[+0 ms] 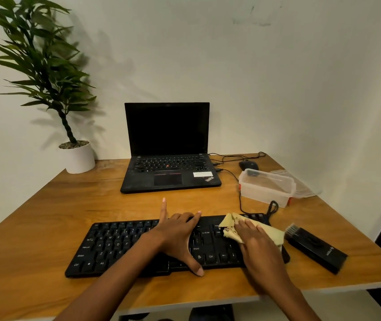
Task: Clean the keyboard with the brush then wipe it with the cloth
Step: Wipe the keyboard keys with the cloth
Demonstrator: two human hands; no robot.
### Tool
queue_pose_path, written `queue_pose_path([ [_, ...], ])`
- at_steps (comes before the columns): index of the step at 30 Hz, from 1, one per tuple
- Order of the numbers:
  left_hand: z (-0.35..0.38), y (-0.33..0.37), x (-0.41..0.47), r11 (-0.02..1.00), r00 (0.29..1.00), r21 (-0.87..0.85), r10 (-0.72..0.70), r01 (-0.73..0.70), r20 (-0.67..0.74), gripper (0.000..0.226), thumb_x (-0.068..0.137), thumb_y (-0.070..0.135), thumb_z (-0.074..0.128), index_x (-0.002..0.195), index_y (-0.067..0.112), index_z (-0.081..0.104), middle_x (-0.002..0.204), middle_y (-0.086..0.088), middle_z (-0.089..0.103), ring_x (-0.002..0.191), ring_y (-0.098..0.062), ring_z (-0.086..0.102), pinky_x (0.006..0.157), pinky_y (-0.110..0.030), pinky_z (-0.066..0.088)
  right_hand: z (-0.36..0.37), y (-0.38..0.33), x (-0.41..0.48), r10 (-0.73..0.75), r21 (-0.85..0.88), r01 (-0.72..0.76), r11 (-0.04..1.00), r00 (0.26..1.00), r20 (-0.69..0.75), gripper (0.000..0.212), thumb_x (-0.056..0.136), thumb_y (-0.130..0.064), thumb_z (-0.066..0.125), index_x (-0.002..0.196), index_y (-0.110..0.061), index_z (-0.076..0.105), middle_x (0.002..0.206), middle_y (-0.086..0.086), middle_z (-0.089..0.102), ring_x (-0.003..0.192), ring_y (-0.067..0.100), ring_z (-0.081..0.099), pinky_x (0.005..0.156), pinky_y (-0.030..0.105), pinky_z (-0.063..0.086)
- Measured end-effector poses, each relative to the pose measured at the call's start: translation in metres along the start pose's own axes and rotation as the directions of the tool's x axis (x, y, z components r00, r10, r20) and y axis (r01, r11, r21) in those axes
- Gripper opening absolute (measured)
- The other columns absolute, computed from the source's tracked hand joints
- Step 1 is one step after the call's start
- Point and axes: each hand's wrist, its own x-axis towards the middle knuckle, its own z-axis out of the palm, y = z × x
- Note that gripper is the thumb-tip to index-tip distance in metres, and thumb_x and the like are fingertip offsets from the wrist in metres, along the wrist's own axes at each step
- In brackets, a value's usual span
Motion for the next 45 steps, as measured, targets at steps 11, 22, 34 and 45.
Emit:
queue_pose_path([
  [11, -0.001, 0.004, -0.003, 1.000, 1.000, -0.009, 0.001, -0.001, -0.015, 0.130, 0.063, 0.076, 0.063, 0.149, 0.018, -0.015, 0.160, -0.005, 0.003, 0.146, -0.024, 0.004, 0.094, -0.066, -0.032, -0.003, -0.020, -0.049, -0.015, 0.192, 0.041, 0.981, 0.991, -0.136, 0.033, 0.084, -0.010, 0.049, 0.113, -0.015, 0.065, 0.110, -0.004, 0.068, 0.105, 0.012, 0.061, 0.106, 0.014, 0.022],
  [22, 0.011, -0.047, -0.036, 0.990, 0.992, -0.132, -0.042, 0.057, 0.115, 0.149, 0.025, 0.100, 0.038, 0.141, 0.036, -0.030, 0.159, 0.003, -0.012, 0.145, -0.021, -0.014, 0.081, -0.057, -0.041, -0.042, 0.001, 0.038, 0.431, 0.528, -0.254, 0.810, 0.869, -0.243, 0.031, 0.095, -0.009, 0.044, 0.123, -0.004, 0.056, 0.073, 0.001, 0.053, 0.059, 0.010, 0.047, 0.049, 0.021, 0.034],
  [34, 0.021, -0.041, -0.036, 0.996, 0.996, -0.074, -0.062, 0.058, -0.059, 0.155, 0.023, 0.102, 0.027, 0.145, 0.023, -0.026, 0.157, -0.001, 0.013, 0.145, -0.021, 0.008, 0.094, -0.061, -0.036, 0.028, -0.102, 0.009, 0.023, 0.042, -0.023, 0.999, 1.000, -0.001, 0.049, 0.081, -0.019, 0.068, 0.127, -0.009, 0.053, 0.137, 0.011, 0.050, 0.129, 0.022, 0.045, 0.105, 0.034, 0.037],
  [45, 0.022, -0.038, -0.040, 0.998, 0.991, -0.044, -0.050, 0.045, -0.123, 0.135, 0.058, 0.083, 0.059, 0.128, 0.027, -0.042, 0.159, 0.000, 0.010, 0.145, -0.019, 0.009, 0.093, -0.062, -0.035, 0.011, -0.100, -0.031, -0.321, 0.250, 0.307, 0.918, 0.947, 0.016, 0.035, 0.089, -0.027, 0.040, 0.115, -0.027, 0.063, 0.122, -0.021, 0.056, 0.115, -0.009, 0.048, 0.097, 0.014, 0.042],
])
